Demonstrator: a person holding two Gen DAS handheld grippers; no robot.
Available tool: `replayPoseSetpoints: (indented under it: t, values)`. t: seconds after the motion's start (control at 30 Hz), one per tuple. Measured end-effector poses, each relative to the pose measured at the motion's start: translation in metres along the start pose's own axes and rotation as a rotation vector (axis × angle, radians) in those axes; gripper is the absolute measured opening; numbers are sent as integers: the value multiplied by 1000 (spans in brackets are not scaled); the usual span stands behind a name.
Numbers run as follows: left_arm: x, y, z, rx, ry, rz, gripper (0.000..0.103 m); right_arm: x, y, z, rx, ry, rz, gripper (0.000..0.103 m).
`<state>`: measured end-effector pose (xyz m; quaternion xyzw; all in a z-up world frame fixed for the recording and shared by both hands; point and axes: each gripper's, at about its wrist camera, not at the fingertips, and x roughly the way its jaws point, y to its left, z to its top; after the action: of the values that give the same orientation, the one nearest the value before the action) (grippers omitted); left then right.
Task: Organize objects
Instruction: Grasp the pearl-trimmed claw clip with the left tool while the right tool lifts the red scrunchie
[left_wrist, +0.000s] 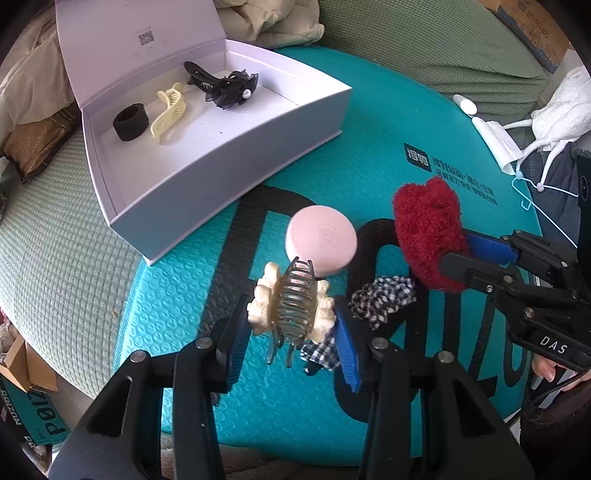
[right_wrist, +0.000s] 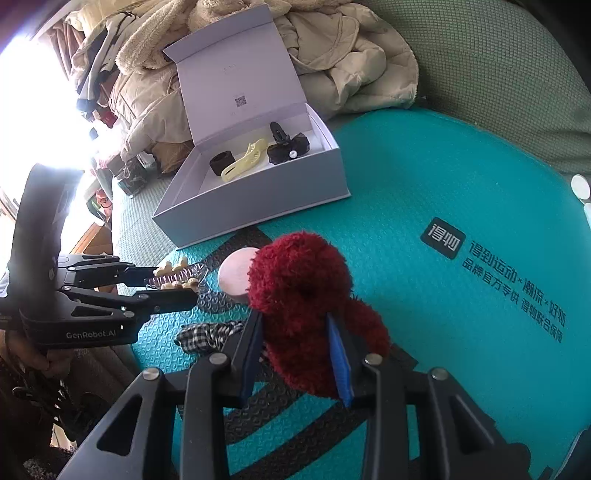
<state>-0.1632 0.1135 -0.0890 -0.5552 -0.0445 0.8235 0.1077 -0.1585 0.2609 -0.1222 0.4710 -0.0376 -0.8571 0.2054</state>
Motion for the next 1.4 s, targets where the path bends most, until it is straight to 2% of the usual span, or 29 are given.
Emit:
replayPoseSetpoints:
  t: [0.17, 0.37, 0.43, 0.53, 0.57, 0.63, 0.77, 0.9, 1.0, 1.37, 1.4]
  values:
    - [6, -17, -16, 18, 19, -15, 40, -7, 0, -12, -22, 27, 8, 34]
    - [8, -18, -20, 5, 9, -13, 41, -11, 2, -17, -48, 5, -20, 38]
    - [12, -15, -18, -2, 4, -13, 41, -13, 4, -17, -64, -16, -52, 63]
    - [14, -13, -18, -11, 2, -13, 41, -15, 7, -18, -109, -67, -105, 78]
    - [15, -11, -17, -14, 4, -9, 41, -15, 7, -18, -120, -76, -131, 80]
    - [17, -10, -17, -19, 6, 4, 41, -12, 5, -19, -128, -89, -166, 80]
    - [21, -7, -16, -19, 11, 9, 41, 0, -7, -19, -65, -76, -121, 81]
    - [24, -6, -15, -17, 14, 10, 41, 12, -11, -22, -32, -74, -89, 89]
    - [28, -6, -14, -14, 20, 12, 41, 20, -8, -21, -37, -75, -108, 89]
    - [35, -16, -11, 36, 11, 71, 41, 30, -19, -20, 27, -90, -82, 89]
    - [35, -17, -12, 40, 10, 75, 41, 30, -18, -21, 20, -91, -87, 86]
